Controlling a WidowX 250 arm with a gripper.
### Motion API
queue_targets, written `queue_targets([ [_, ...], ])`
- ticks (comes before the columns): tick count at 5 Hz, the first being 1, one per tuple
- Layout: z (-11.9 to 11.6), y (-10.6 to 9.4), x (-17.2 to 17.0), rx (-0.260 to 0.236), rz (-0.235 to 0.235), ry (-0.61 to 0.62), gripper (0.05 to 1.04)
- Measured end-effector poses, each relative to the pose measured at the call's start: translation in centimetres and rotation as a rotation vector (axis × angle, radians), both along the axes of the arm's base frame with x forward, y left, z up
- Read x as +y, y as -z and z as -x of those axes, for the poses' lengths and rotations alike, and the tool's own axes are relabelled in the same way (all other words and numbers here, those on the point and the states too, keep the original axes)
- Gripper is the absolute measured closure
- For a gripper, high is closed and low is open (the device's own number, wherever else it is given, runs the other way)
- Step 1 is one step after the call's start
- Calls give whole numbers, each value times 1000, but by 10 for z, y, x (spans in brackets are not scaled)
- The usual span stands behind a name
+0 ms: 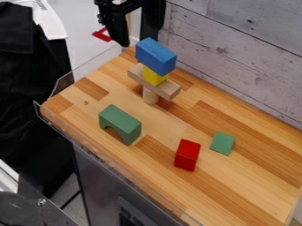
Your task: Put the blue arch on top of the green arch
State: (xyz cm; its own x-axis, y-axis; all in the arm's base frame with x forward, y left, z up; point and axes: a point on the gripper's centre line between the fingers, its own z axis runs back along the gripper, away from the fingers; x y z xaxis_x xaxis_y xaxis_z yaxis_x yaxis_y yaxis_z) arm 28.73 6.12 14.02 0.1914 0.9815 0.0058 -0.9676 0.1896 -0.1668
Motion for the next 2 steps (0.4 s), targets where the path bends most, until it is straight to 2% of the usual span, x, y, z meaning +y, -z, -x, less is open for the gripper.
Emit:
queue_targets([
  [1,2,10,-1,34,11,1,85],
  [2,-14,13,-3,15,47,8,85],
])
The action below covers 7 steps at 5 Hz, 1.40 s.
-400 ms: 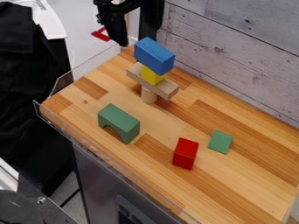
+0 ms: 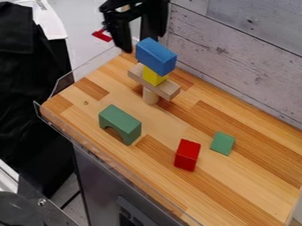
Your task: Put the blue arch on top of the green arch
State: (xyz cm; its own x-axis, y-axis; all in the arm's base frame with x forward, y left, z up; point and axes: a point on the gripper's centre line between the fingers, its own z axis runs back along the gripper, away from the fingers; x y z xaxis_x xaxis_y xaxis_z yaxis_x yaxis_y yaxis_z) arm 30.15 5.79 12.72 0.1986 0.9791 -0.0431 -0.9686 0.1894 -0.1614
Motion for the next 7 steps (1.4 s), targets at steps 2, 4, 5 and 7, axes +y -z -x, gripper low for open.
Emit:
queue_targets([
  [2,-19,0,3,11,8,28,85],
  [4,-27,13,3,107,52,27,85],
  [5,-30,25,6,150,82,16,85],
  [7,-31,34,8,184,110,12,85],
])
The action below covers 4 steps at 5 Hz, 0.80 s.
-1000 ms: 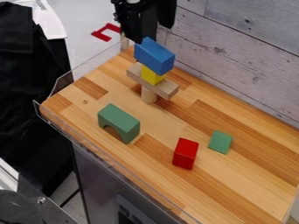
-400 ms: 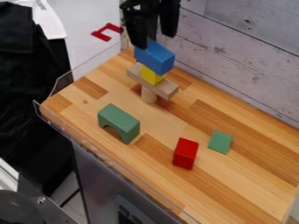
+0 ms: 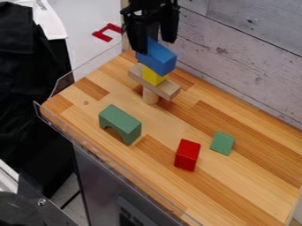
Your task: Put the blue arch on top of the green arch
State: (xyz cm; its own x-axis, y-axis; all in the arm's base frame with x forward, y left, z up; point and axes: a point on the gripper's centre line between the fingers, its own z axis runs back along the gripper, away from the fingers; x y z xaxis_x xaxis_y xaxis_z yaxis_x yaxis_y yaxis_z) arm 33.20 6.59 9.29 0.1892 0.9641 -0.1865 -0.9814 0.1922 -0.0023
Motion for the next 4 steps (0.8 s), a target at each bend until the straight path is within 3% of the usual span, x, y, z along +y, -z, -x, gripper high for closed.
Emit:
queue_targets([
  [1,-1,9,1,12,12,-4,121],
  [2,-4,12,0,2,16,-3,396],
  [3,-5,13,0,-6,18,-4,536],
  [4,-5,12,0,-7,19,0,536],
])
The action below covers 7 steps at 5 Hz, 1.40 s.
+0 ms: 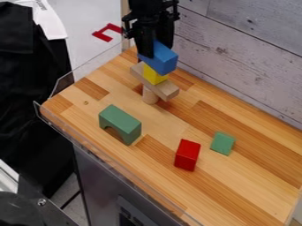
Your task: Put the blue arch on top of the green arch
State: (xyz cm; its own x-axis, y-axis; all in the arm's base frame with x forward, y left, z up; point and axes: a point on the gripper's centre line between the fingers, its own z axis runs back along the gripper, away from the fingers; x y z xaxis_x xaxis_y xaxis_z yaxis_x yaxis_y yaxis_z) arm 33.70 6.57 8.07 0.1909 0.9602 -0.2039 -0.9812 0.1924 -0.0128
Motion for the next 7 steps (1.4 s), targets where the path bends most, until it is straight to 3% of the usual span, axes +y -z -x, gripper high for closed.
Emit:
queue_targets([
  [1,1,-1,0,-7,-5,1,536],
  [3,18,-24,6,-47,-22,-27,536],
  [4,36,-21,0,-38,10,-36,536],
  [7,78,19,-7,7,88,-60,536],
])
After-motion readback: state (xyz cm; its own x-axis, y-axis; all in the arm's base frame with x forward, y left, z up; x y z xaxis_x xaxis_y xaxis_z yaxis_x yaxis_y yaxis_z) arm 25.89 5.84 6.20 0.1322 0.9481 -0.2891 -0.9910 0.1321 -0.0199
